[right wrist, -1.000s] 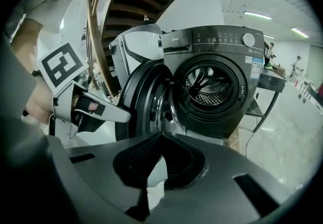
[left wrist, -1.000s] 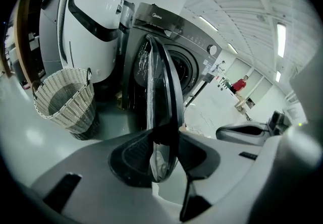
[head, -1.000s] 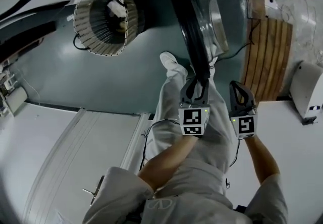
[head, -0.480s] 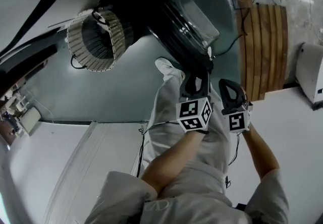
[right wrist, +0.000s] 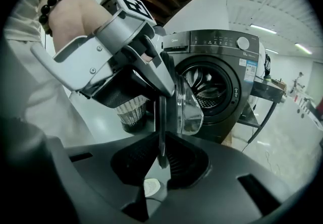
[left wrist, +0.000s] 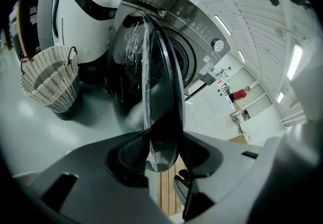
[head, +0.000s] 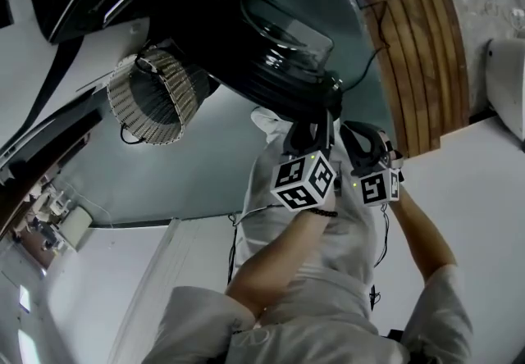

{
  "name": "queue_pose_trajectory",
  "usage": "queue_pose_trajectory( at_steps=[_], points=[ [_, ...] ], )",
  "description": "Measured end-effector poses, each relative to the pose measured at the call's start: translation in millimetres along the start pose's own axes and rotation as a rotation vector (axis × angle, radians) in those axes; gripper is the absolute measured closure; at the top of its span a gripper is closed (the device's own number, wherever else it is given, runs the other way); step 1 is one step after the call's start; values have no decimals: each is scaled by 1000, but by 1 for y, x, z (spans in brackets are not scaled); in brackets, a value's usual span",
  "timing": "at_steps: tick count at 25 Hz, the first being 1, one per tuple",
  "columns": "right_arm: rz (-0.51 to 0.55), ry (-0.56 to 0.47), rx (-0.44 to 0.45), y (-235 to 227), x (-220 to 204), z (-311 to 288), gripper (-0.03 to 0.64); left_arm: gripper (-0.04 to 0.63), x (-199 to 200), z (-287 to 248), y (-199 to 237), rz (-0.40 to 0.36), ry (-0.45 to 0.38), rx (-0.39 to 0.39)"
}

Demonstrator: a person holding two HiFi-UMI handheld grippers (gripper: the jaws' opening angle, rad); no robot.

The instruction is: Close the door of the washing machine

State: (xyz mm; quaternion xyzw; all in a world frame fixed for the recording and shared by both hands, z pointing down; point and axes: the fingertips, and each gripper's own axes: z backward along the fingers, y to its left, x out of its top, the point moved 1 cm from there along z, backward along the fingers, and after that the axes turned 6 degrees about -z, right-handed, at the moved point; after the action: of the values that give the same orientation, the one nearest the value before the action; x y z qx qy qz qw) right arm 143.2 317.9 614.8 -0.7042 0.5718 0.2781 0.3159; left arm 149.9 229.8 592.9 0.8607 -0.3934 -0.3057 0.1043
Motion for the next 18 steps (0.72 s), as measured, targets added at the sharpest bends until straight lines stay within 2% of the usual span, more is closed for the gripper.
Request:
queue_pose_trajectory(
  at_steps=[4, 10, 18],
  points=[
    [12, -19, -25, -15, 1, -5, 556, 414, 4, -7, -11, 19, 12, -18],
    [57, -28, 0, -22, 5, -16, 528, 408, 11, -16, -21, 43, 23, -40],
    [67, -35, -29, -49, 13, -28, 532, 403, 22, -29, -36, 68, 33, -72]
  ],
)
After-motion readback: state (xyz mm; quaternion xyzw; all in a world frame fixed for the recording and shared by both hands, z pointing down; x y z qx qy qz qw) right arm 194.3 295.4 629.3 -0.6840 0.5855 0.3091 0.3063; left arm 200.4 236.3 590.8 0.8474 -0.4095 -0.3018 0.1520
